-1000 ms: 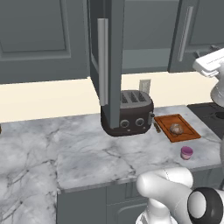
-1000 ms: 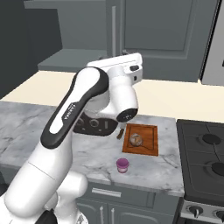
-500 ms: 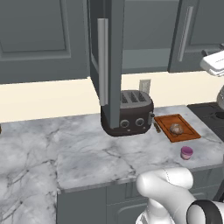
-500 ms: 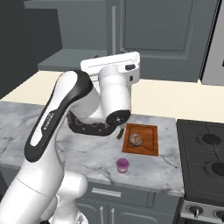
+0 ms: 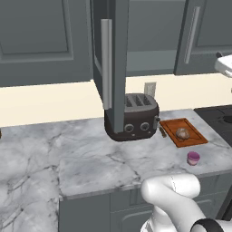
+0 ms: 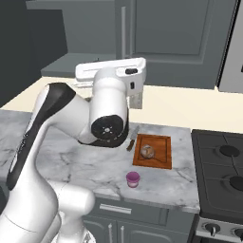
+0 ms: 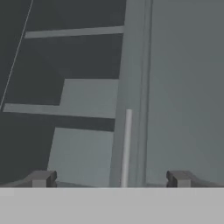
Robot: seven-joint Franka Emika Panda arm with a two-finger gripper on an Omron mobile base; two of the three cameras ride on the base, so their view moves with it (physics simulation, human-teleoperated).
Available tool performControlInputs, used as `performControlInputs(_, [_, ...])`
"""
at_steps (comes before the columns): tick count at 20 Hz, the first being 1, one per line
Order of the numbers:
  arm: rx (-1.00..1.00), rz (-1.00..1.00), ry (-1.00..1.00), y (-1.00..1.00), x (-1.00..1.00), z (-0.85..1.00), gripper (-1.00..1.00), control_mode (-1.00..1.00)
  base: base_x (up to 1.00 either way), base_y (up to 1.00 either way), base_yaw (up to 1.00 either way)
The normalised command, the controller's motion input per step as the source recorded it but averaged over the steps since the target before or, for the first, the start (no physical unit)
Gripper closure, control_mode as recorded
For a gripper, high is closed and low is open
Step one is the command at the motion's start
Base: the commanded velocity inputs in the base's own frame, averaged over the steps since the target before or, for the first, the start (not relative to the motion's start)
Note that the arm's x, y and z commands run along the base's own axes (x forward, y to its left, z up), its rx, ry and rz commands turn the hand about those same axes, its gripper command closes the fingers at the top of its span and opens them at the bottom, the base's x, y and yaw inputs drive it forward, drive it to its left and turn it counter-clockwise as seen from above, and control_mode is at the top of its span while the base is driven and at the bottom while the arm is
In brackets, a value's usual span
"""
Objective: Pick the bread, place it on the cutting board, pick the jam, place it on the counter, and close the cabinet.
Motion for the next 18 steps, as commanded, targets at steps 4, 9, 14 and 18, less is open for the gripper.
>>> performControlInputs(4, [0.0, -0.07, 0.14, 0.06, -0.51, 0.12, -1.0, -1.0, 0.0, 0.0, 0.0])
performControlInputs(9, [0.0, -0.05, 0.06, 0.08, -0.52, 0.0, -1.0, -1.0, 0.0, 0.0, 0.0])
performControlInputs(14, [0.0, -0.01, 0.0, 0.11, -0.56, 0.0, -1.0, -1.0, 0.0, 0.0, 0.0])
performControlInputs(18, [0.0, -0.02, 0.0, 0.16, -0.55, 0.0, -1.0, -1.0, 0.0, 0.0, 0.0])
